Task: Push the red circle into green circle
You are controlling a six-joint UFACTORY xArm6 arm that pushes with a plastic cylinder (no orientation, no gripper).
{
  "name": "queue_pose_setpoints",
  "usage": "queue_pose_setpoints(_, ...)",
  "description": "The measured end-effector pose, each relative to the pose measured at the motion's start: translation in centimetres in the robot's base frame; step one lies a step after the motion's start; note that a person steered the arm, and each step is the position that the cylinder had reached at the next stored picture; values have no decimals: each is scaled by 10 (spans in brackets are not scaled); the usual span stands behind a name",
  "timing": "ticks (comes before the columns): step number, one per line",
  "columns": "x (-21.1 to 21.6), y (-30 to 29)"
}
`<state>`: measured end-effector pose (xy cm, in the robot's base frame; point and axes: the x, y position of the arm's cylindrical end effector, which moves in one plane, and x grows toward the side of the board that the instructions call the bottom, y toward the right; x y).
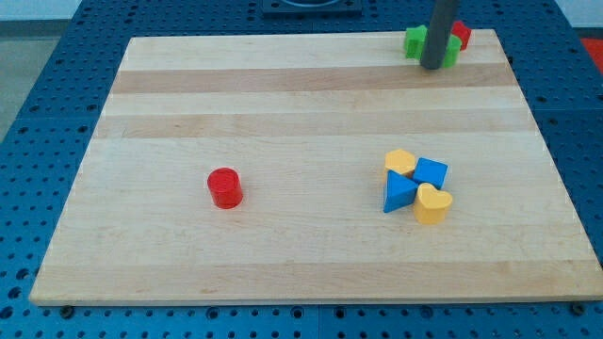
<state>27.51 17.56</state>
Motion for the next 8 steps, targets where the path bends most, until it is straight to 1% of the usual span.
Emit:
queue_pose_setpoints(1,58,-19)
queue_pose_setpoints(2,98,-81)
queue_pose_setpoints(4,105,-260)
queue_pose_setpoints(5,138,-335)
queue_pose_setpoints(6,205,-367)
queue_pose_setpoints(7,249,-356)
queue_pose_setpoints(8,244,-315)
